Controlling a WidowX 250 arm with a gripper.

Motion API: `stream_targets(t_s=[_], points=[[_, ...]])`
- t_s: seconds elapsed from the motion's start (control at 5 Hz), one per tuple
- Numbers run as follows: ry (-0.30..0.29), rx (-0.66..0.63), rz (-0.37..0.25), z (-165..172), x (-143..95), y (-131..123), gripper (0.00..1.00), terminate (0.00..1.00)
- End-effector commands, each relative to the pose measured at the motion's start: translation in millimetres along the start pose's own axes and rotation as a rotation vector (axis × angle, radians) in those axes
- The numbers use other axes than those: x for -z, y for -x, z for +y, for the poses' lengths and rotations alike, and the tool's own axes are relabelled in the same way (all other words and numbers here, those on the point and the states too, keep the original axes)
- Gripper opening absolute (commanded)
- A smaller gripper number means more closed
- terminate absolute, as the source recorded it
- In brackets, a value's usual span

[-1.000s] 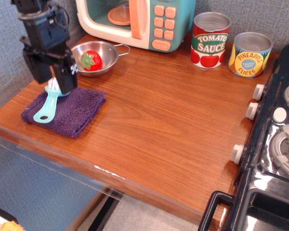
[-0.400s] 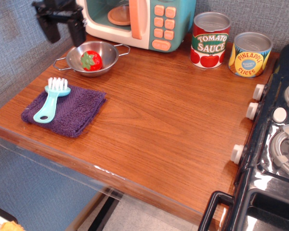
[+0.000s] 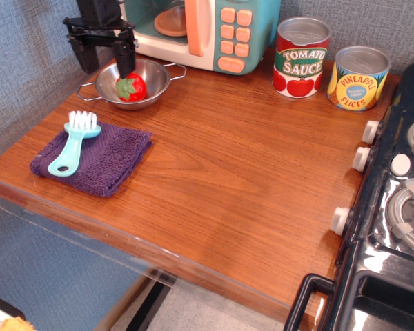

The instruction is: Grab the tomato and place it next to the cloth and brush

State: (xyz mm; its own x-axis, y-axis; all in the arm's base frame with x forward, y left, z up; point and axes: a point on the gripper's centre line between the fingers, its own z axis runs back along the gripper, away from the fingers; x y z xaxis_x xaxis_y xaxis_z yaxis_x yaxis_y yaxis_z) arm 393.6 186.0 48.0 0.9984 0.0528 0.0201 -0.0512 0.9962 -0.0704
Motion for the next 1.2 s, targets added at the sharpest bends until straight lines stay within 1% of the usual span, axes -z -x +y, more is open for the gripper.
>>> stream_targets(t_s=[0.0, 0.2, 0.4, 0.6, 0.8, 1.0], points=[[-0.055, 0.033, -0.064, -13.5, -16.9, -4.4, 1.0, 0.0], [-0.059, 0.025, -0.064, -13.8, -13.0, -4.9, 1.0, 0.0], [-0.047, 0.027, -0.04, -8.0, -4.0, -5.5, 0.0, 0.0], [-0.049, 0.029, -0.057, -8.5, -16.8, -7.0, 0.0, 0.0], [-0.032, 0.067, -0.127, -19.6, -52.0, -4.2, 0.0, 0.0], [0.002, 0.161, -0.177, -47.5, -83.8, 19.2, 0.0, 0.0]])
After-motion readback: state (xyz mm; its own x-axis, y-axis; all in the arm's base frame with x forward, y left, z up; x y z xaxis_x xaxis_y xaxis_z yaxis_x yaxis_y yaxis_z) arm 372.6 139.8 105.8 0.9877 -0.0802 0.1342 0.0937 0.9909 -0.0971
